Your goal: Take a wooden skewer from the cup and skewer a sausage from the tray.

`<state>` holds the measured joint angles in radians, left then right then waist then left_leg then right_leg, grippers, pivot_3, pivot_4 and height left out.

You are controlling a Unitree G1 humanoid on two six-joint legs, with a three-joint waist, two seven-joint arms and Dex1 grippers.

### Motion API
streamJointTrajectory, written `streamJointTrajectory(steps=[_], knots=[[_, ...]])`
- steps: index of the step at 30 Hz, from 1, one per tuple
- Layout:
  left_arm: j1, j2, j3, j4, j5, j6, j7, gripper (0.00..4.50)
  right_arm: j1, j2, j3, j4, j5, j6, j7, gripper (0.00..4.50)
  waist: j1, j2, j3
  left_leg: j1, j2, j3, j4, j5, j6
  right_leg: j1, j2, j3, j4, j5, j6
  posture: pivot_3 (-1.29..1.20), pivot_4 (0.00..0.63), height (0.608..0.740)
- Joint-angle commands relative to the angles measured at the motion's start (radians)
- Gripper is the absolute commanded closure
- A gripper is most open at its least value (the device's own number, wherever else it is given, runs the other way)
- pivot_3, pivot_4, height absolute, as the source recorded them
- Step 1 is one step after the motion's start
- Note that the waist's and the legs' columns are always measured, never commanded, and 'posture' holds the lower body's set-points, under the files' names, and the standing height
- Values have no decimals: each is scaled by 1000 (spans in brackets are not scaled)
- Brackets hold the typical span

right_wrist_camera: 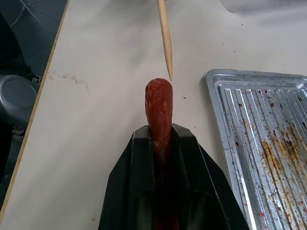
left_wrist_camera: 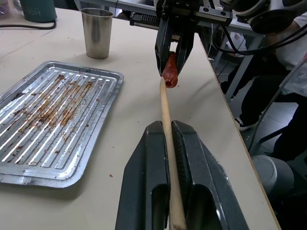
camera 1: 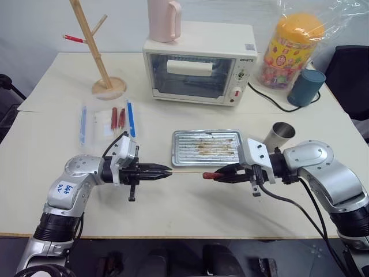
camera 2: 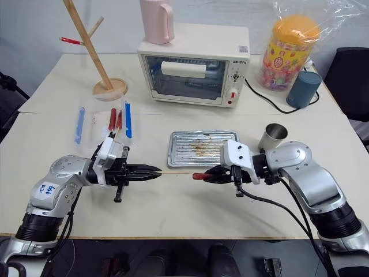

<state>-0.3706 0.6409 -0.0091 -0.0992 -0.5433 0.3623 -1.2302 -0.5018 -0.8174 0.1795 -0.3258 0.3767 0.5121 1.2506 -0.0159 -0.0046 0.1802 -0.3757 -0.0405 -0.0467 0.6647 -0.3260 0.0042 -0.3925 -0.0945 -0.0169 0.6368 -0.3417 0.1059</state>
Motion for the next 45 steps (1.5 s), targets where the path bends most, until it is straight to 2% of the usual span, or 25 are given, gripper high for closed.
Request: streamJointTrajectory(steps=[1, 11, 22, 45], knots=[[-11, -6, -2, 0, 5, -5, 7, 4500, -21, 2, -19, -37, 22, 6, -8, 4085, 1, 0, 0, 0, 0, 0, 0, 0, 0, 0, 0, 0, 0, 0, 0, 0, 150, 740], [-18, -13, -10, 0, 2, 1, 10, 4500, -26, 2, -18, -35, 26, 11, -12, 4085, 15, 0, 0, 0, 0, 0, 0, 0, 0, 0, 0, 0, 0, 0, 0, 0, 150, 740], [-13, 1, 3, 13, 1, -1, 0, 4500, -14, -25, -39, -2, 19, -12, 8, 4085, 15, 0, 0, 0, 0, 0, 0, 0, 0, 0, 0, 0, 0, 0, 0, 0, 150, 740], [-12, -6, 2, -12, -18, 33, 1, 4500, -15, -13, -27, 40, 7, -23, 0, 4085, 14, 0, 0, 0, 0, 0, 0, 0, 0, 0, 0, 0, 0, 0, 0, 0, 150, 740]])
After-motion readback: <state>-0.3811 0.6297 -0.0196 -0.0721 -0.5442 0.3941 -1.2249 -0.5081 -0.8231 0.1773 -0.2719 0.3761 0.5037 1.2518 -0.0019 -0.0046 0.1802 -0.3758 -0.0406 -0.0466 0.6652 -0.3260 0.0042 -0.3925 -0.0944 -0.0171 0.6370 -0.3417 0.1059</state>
